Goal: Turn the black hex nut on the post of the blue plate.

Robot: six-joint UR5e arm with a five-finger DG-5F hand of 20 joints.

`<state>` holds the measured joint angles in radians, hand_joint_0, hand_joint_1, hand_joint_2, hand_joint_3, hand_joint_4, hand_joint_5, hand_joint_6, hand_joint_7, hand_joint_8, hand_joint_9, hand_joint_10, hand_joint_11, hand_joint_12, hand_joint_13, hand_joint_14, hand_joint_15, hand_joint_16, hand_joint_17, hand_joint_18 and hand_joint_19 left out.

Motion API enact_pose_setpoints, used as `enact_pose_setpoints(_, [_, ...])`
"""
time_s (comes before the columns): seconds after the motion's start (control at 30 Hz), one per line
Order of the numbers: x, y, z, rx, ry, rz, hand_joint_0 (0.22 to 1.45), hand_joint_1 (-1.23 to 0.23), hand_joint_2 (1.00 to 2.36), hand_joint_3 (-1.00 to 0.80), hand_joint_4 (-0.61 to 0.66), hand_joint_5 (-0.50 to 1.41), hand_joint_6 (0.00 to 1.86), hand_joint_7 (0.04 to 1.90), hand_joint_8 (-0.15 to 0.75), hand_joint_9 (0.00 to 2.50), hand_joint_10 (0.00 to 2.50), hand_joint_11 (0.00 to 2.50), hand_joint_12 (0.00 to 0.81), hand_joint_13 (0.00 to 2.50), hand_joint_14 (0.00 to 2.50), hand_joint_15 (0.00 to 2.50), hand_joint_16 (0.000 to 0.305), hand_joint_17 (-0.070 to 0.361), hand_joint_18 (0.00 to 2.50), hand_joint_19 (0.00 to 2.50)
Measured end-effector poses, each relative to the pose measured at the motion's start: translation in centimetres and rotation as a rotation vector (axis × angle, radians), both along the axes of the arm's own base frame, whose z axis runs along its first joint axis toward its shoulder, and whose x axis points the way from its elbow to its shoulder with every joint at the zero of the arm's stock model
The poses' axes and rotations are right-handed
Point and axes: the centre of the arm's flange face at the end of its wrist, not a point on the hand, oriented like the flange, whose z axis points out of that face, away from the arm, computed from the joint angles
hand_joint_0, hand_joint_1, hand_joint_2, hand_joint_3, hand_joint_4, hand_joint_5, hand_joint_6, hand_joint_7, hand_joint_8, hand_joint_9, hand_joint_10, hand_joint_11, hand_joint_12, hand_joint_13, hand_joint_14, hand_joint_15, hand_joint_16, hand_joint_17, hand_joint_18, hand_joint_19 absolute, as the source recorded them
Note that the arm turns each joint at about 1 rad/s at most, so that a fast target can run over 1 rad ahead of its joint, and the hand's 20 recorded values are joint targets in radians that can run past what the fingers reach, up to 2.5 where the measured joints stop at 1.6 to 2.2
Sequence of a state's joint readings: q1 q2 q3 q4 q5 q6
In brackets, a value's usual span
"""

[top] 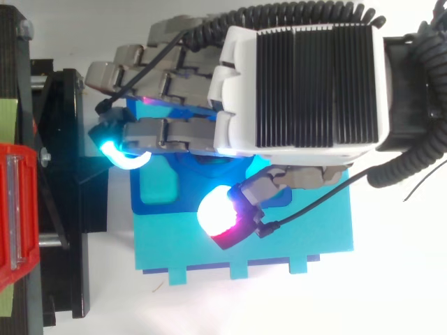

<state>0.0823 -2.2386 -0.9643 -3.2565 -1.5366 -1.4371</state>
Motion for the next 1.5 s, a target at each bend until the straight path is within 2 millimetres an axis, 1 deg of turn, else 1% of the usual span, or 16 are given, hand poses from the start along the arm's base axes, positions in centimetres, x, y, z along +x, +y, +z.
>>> enact_pose_setpoints(0.07, [-0.3, 0.0, 0.2, -0.003, 0.021, 0.0, 0.42, -0.58, 1.0, -0.5, 0.12, -0.3, 0.5, 0.66, 0.192, 0.08, 0.0, 0.0, 0.282, 0.27, 0.0, 0.05, 0.038, 0.086, 0.23, 0.27])
enact_pose_setpoints(0.17, [-1.1, -0.1, 1.2, -0.005, 0.039, -0.002, 0.43, -0.57, 1.0, -0.5, 0.13, -0.3, 0.5, 0.66, 0.194, 0.08, 0.0, 0.0, 0.281, 0.27, 0.0, 0.05, 0.038, 0.085, 0.22, 0.27])
enact_pose_setpoints(0.27, [-1.8, -0.2, 2.6, -0.005, 0.037, -0.01, 0.43, -0.56, 1.0, -0.5, 0.14, -0.29, 0.5, 0.67, 0.197, 0.09, 0.0, 0.0, 0.279, 0.26, 0.0, 0.04, 0.038, 0.085, 0.21, 0.27])
enact_pose_setpoints(0.37, [-2.9, -0.8, 4.6, -0.005, 0.033, -0.039, 0.43, -0.55, 1.0, -0.5, 0.15, -0.29, 0.5, 0.68, 0.201, 0.1, 0.0, 0.0, 0.28, 0.26, 0.0, 0.05, 0.038, 0.085, 0.21, 0.27])
enact_pose_setpoints(0.47, [-4.8, -1.4, 6.5, 0.005, 0.048, -0.08, 0.44, -0.54, 1.0, -0.5, 0.15, -0.29, 0.5, 0.67, 0.202, 0.1, 0.0, 0.0, 0.278, 0.26, 0.0, 0.05, 0.037, 0.084, 0.21, 0.28])
enact_pose_setpoints(0.63, [-8.5, -2.1, 8.5, 0.054, 0.056, -0.139, 0.44, -0.55, 1.0, -0.5, 0.15, -0.28, 0.5, 0.68, 0.205, 0.12, 0.0, 0.0, 0.277, 0.27, 0.0, 0.04, 0.037, 0.083, 0.21, 0.27])
enact_pose_setpoints(0.8, [-12.3, -2.7, 10.8, 0.141, -0.031, -0.189, 0.45, -0.54, 1.0, -0.5, 0.15, -0.28, 0.5, 0.67, 0.204, 0.13, 0.0, 0.0, 0.278, 0.27, 0.0, 0.05, 0.037, 0.083, 0.21, 0.26])
enact_pose_setpoints(0.87, [-13.5, -2.9, 11.3, 0.172, -0.069, -0.207, 0.45, -0.53, 1.0, -0.5, 0.15, -0.28, 0.5, 0.67, 0.203, 0.13, 0.0, 0.0, 0.278, 0.27, 0.0, 0.05, 0.037, 0.083, 0.21, 0.27])
enact_pose_setpoints(0.9, [-14.0, -3.0, 11.3, 0.185, -0.084, -0.214, 0.45, -0.53, 1.0, -0.5, 0.15, -0.28, 0.5, 0.67, 0.203, 0.13, 0.0, 0.0, 0.279, 0.27, 0.0, 0.05, 0.037, 0.083, 0.21, 0.27])
enact_pose_setpoints(0.97, [-14.6, -3.2, 10.4, 0.211, -0.106, -0.229, 0.45, -0.53, 1.0, -0.5, 0.15, -0.28, 0.5, 0.68, 0.202, 0.13, 0.0, 0.0, 0.282, 0.28, 0.0, 0.05, 0.037, 0.084, 0.22, 0.27])
enact_pose_setpoints(1.07, [-15.4, -3.5, 7.8, 0.248, -0.095, -0.258, 0.44, -0.51, 1.0, -0.5, 0.16, -0.28, 0.5, 0.69, 0.213, 0.17, 0.0, 0.0, 0.295, 0.3, 0.0, 0.07, 0.04, 0.09, 0.24, 0.27])
enact_pose_setpoints(1.13, [-16.0, -3.8, 6.4, 0.275, -0.076, -0.285, 0.44, -0.5, 1.0, -0.5, 0.16, -0.27, 0.5, 0.69, 0.22, 0.18, 0.0, 0.0, 0.304, 0.3, 0.0, 0.07, 0.041, 0.091, 0.24, 0.26])
enact_pose_setpoints(1.17, [-16.2, -3.9, 6.0, 0.289, -0.071, -0.297, 0.44, -0.49, 1.0, -0.5, 0.17, -0.27, 0.5, 0.7, 0.227, 0.2, 0.0, 0.0, 0.308, 0.31, 0.0, 0.07, 0.041, 0.092, 0.25, 0.26])
enact_pose_setpoints(1.3, [-16.5, -4.1, 5.4, 0.379, -0.07, -0.339, 0.43, -0.5, 1.0, -0.5, 0.19, -0.26, 0.5, 0.72, 0.257, 0.27, 0.0, 0.0, 0.335, 0.33, 0.0, 0.1, 0.044, 0.099, 0.25, 0.26])
enact_pose_setpoints(1.5, [-16.4, -4.1, 5.4, 0.447, -0.085, -0.353, 0.42, -0.51, 1.0, -0.5, 0.22, -0.24, 0.5, 0.73, 0.285, 0.39, 0.0, 0.0, 0.358, 0.37, 0.0, 0.12, 0.046, 0.103, 0.27, 0.26])
